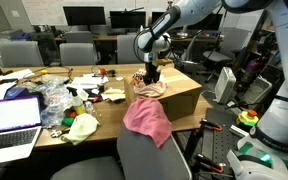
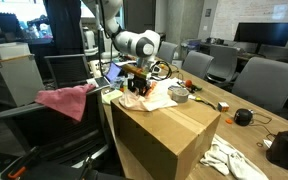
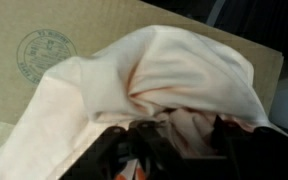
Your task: Put the two objects on the headrest of the grey chair
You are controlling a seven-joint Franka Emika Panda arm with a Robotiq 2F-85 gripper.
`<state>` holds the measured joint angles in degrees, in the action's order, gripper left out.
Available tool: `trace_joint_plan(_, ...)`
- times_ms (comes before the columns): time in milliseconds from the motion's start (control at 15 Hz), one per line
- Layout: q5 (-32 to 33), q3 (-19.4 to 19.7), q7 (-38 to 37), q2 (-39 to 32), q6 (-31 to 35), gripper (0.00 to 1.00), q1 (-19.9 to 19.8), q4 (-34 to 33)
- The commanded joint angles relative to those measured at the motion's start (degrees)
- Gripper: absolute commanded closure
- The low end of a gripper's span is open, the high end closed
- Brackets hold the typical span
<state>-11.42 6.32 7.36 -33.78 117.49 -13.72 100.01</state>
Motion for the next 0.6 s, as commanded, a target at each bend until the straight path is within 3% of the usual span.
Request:
trace_joint_plan(0,1.0,-0.2,-1.3,-0.1,-1.6,0.8,0.2,-1.6)
trace_joint_plan(200,0.5,-0.5,-0.6,1.4,-1.2,0.99,0.0,-0.9)
trace_joint_plan(533,-0.4,-0.8,0.2,6.4,-0.1,0.98,-0.2,1.9)
